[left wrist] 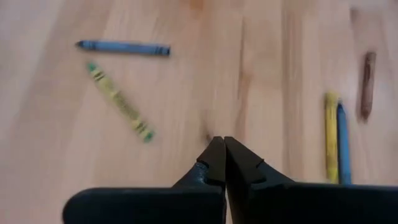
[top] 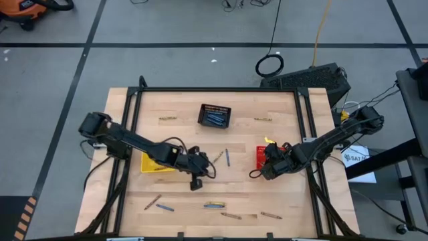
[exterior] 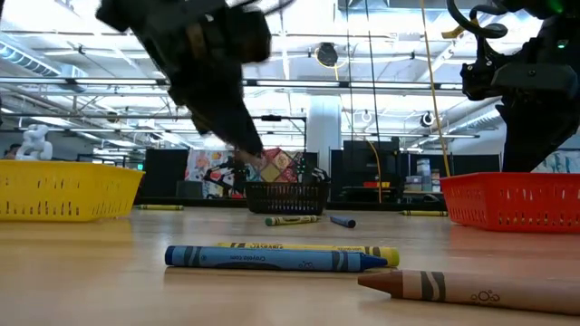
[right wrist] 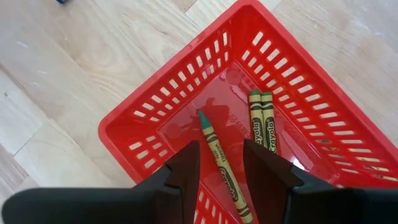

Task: Sort crayons
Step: Put the brown crayon into the yellow bin

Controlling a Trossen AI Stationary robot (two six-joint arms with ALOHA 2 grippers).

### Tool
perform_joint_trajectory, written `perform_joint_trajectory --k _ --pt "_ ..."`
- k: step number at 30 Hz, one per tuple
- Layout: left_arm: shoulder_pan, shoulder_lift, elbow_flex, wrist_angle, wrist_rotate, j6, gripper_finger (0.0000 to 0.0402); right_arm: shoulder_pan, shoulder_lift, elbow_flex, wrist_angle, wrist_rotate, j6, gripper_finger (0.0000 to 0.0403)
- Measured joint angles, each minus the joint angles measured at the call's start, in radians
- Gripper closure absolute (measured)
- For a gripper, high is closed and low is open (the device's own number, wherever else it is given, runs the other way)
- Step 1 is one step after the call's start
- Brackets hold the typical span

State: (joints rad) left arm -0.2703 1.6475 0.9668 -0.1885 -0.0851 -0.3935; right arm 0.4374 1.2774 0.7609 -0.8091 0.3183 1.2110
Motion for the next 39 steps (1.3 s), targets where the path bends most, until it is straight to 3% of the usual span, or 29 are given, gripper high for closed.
perform_joint_trajectory --k 5,9,18,28,35,39 --pt "0.0 -0.131 -0.001 -0.241 -0.05 0.015 0.0398 0.0 0.0 0.0 0.012 0.001 0.0 0.0293" --pt "0.001 -0.213 0.0 -0.334 -0.059 0.008 0.0399 0.0 0.0 0.0 0.016 0.027 0.0 0.0293" --pt "-0.021 -0.178 -0.015 -0.451 0.032 0.041 0.0401 0.0 0.0 0.0 0.02 0.048 0.002 0.0293" --pt "-0.042 -0.169 -0.014 -0.395 0.223 -0.011 0.0401 0.0 0.0 0.0 0.023 0.051 0.007 0.0293" --pt "-0.069 -0.169 -0.013 -0.388 0.295 -0.019 0.0401 0.0 0.0 0.0 0.025 0.048 0.013 0.0293" --pt "-0.102 -0.169 -0.013 -0.306 0.324 -0.006 0.0401 0.0 0.0 0.0 0.025 0.049 0.034 0.0293"
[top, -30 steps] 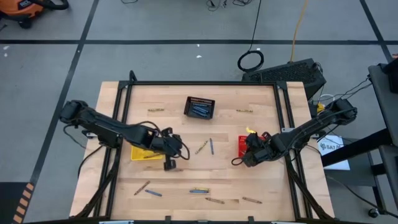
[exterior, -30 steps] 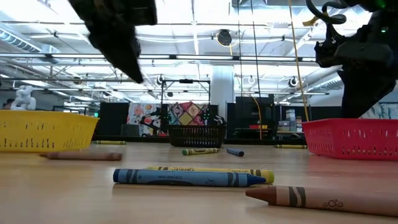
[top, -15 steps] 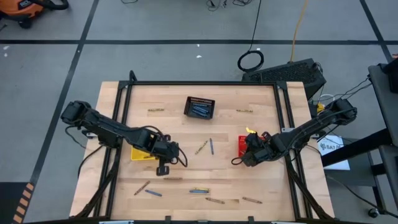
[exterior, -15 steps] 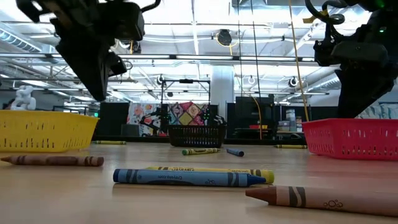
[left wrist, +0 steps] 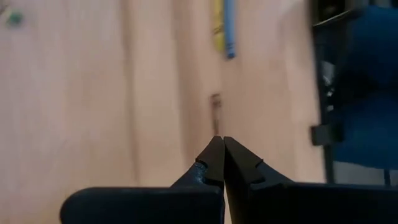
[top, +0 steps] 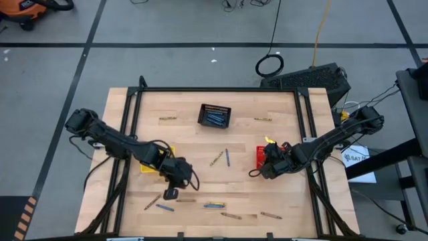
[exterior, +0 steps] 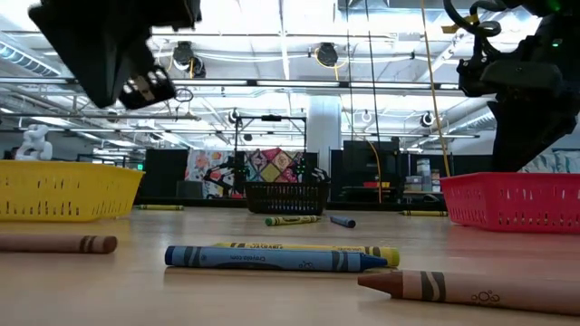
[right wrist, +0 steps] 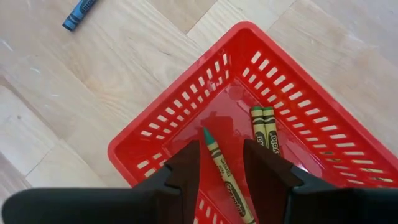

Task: Sort crayons
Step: Put the brown crayon into the yellow bin

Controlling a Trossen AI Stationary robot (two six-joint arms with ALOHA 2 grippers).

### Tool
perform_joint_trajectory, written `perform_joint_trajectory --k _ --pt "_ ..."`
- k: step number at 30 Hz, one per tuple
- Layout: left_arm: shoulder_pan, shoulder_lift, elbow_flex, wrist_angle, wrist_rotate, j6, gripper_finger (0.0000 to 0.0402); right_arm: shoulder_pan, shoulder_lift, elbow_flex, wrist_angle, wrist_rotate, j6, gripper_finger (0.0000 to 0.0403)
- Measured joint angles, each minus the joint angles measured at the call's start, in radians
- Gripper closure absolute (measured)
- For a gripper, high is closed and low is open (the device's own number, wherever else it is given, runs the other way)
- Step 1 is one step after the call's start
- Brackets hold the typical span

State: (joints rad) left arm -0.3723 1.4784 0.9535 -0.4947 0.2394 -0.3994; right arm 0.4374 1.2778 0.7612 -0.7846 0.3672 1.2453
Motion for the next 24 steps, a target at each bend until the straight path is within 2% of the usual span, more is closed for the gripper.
perform_joint_trajectory --k 8,14,18,24 --pt "-0.05 0.0 0.0 0.044 0.004 0.137 0.0401 0.0 0.0 0.0 0.003 0.029 0.04 0.0293" --pt "-0.055 0.0 0.0 0.126 0.085 0.205 0.0401 0.0 0.0 0.0 0.003 0.029 0.053 0.0293" --pt "-0.06 0.014 0.001 0.211 -0.002 0.212 0.0401 0.0 0.0 0.0 0.003 0.029 0.053 0.0293" --pt "-0.062 0.026 0.001 0.147 -0.001 0.146 0.0401 0.0 0.0 0.0 0.003 0.026 0.053 0.0293"
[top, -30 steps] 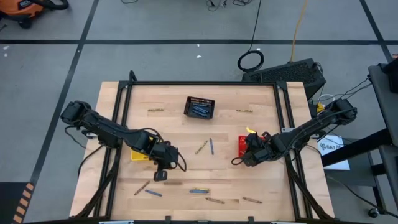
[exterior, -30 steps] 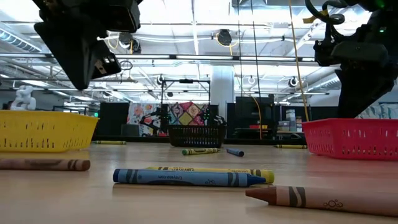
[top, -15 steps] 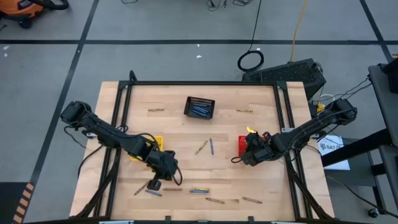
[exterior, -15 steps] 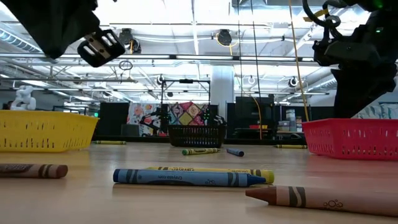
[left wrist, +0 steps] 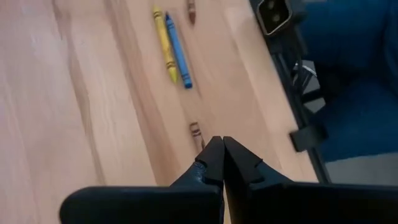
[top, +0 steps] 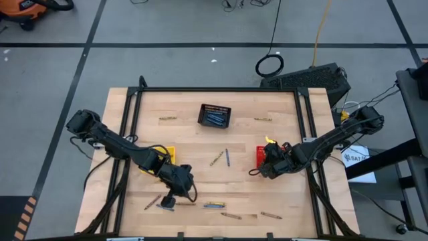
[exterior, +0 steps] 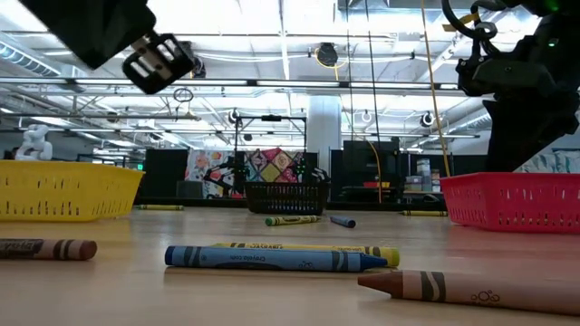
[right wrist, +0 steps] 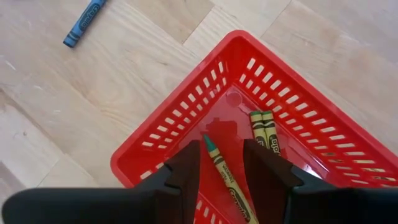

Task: Sort crayons
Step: Put the brown crayon into the yellow bin

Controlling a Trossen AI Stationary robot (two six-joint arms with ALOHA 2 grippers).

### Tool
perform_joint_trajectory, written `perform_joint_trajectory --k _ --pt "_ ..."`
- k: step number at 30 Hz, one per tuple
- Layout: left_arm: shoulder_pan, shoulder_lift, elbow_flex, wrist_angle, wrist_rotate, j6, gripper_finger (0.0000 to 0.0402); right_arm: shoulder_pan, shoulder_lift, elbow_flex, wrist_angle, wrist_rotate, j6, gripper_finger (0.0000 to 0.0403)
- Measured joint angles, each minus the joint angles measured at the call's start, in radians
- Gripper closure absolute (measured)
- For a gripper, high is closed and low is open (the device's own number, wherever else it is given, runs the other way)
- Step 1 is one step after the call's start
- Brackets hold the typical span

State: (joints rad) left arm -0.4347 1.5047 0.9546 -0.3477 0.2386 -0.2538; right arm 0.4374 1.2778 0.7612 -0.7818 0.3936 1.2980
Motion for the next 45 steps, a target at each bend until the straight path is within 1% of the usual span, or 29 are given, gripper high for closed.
perform_joint_trajectory --k 3,7,9,12,13,15,16,18,21,23,28,32,35,39,43,45 --pt "0.005 0.0 0.0 -0.026 0.017 -0.002 0.0401 0.0 0.0 0.0 0.006 0.003 0.0 0.0293" --pt "0.028 0.0 0.0 -0.035 0.095 -0.002 0.0401 0.0 0.0 0.0 0.008 0.004 0.007 0.0293" --pt "0.038 0.0 0.0 -0.033 0.117 0.003 0.04 0.0 0.0 0.0 0.007 0.004 0.02 0.0293" --pt "0.048 0.0 0.0 -0.022 0.116 0.084 0.0382 0.0 0.0 0.0 0.008 0.009 0.023 0.0293" --pt "0.054 0.0 0.0 -0.02 0.099 0.137 0.0373 0.0 0.0 0.0 0.007 0.02 0.023 0.0293" --pt "0.072 0.0 0.0 -0.017 0.018 0.25 0.0355 0.0 0.0 0.0 0.007 0.048 0.023 0.0293" --pt "0.081 0.0 0.0 -0.025 -0.034 0.28 0.0347 0.0 0.0 0.0 0.007 0.057 0.023 0.0293" --pt "0.096 0.0 0.0 -0.045 -0.12 0.285 0.0331 0.0 0.0 0.0 0.007 0.061 0.022 0.0293" --pt "0.111 0.0 0.0 -0.055 -0.154 0.251 0.0309 0.0 0.0 0.0 0.007 0.054 0.016 0.0293" --pt "0.113 0.0 0.0 -0.055 -0.164 0.19 0.0298 0.001 0.0 0.0 0.007 0.051 0.004 0.0293" --pt "0.075 0.0 0.0 -0.065 -0.161 -0.111 0.029 0.001 0.0 0.0 0.006 0.051 -0.002 0.0293" --pt "0.009 0.0 0.0 -0.066 -0.166 -0.262 0.029 0.001 0.0 0.0 -0.009 0.051 -0.004 0.0293" --pt "-0.053 0.0 0.0 -0.066 -0.183 -0.315 0.029 0.001 0.0 0.0 -0.022 0.051 -0.004 0.0293" --pt "-0.123 0.016 0.0 -0.065 -0.255 -0.319 0.029 0.001 0.0 0.0 -0.023 0.051 -0.003 0.0293" --pt "-0.159 0.035 0.001 -0.044 -0.299 -0.423 0.029 0.001 0.0 0.0 -0.023 0.051 -0.002 0.0293" --pt "-0.176 0.05 -0.001 -0.067 -0.309 -0.453 0.029 0.001 0.0 0.0 -0.022 0.051 -0.001 0.0293"
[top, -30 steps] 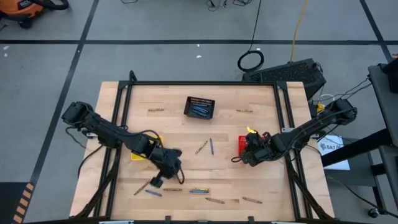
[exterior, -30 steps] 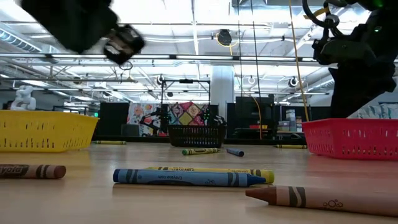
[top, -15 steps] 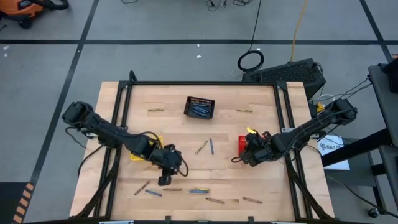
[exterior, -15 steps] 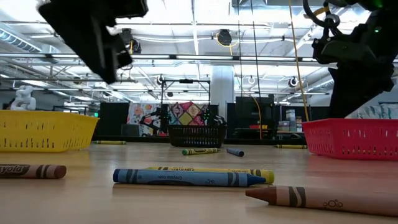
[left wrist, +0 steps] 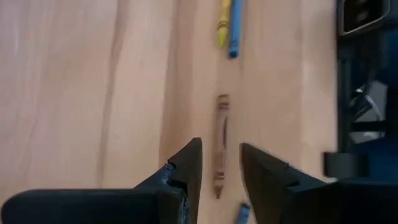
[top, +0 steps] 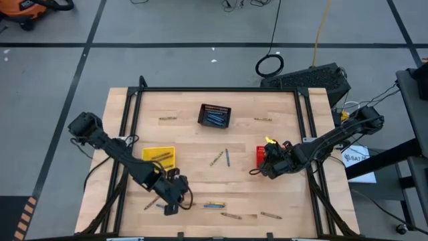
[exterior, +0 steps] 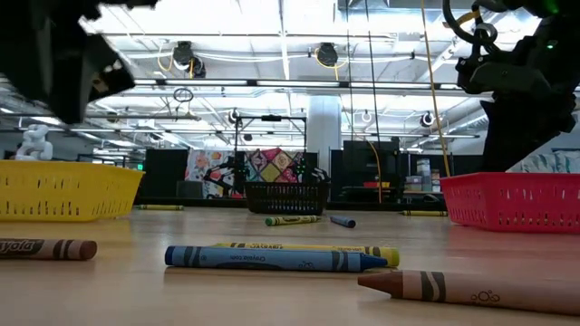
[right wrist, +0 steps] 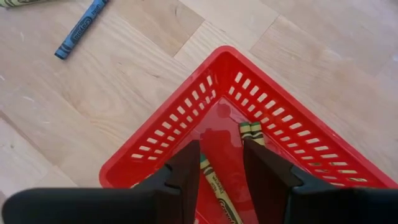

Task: Sort crayons
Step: Put the brown crayon into the yellow bin

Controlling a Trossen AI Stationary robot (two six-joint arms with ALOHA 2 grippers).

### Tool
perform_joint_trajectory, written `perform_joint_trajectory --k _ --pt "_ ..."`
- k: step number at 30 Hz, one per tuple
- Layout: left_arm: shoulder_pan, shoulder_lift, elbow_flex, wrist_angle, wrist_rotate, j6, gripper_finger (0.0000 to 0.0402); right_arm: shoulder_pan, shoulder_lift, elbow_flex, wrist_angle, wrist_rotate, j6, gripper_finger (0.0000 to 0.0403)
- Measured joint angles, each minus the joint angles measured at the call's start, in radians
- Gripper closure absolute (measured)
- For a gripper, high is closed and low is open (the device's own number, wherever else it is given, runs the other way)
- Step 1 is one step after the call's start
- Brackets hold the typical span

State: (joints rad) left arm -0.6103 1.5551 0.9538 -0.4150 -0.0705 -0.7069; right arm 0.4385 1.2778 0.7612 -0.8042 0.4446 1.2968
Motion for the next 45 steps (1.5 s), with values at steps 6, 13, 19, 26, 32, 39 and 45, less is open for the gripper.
perform_joint_trajectory --k 6,13,19,26,32,39,45 --pt "-0.046 0.111 0.017 0.037 -0.005 -0.021 0.029 0.0 -0.001 0.0 0.007 0.0 0.0 0.0293" --pt "-0.061 0.212 0.077 0.041 -0.01 -0.02 0.029 0.0 -0.001 0.0 0.012 0.0 0.0 0.0293" --pt "-0.057 0.285 0.089 0.049 -0.025 -0.021 0.029 0.001 0.0 0.0 0.012 -0.001 0.0 0.0293" --pt "-0.057 0.325 0.093 0.047 -0.108 -0.044 0.029 0.001 0.0 0.0 0.019 -0.001 0.0 0.0293" --pt "-0.039 0.328 0.092 0.05 -0.118 -0.04 0.0316 0.002 0.0 0.0 0.019 -0.001 -0.004 0.0293" --pt "-0.03 0.328 0.09 0.049 -0.099 -0.011 0.0392 0.002 0.0 0.0 0.019 0.0 -0.026 0.0293" --pt "-0.027 0.329 0.111 0.032 -0.082 0.012 0.0394 0.002 0.0 0.0 0.018 0.0 -0.026 0.0293"
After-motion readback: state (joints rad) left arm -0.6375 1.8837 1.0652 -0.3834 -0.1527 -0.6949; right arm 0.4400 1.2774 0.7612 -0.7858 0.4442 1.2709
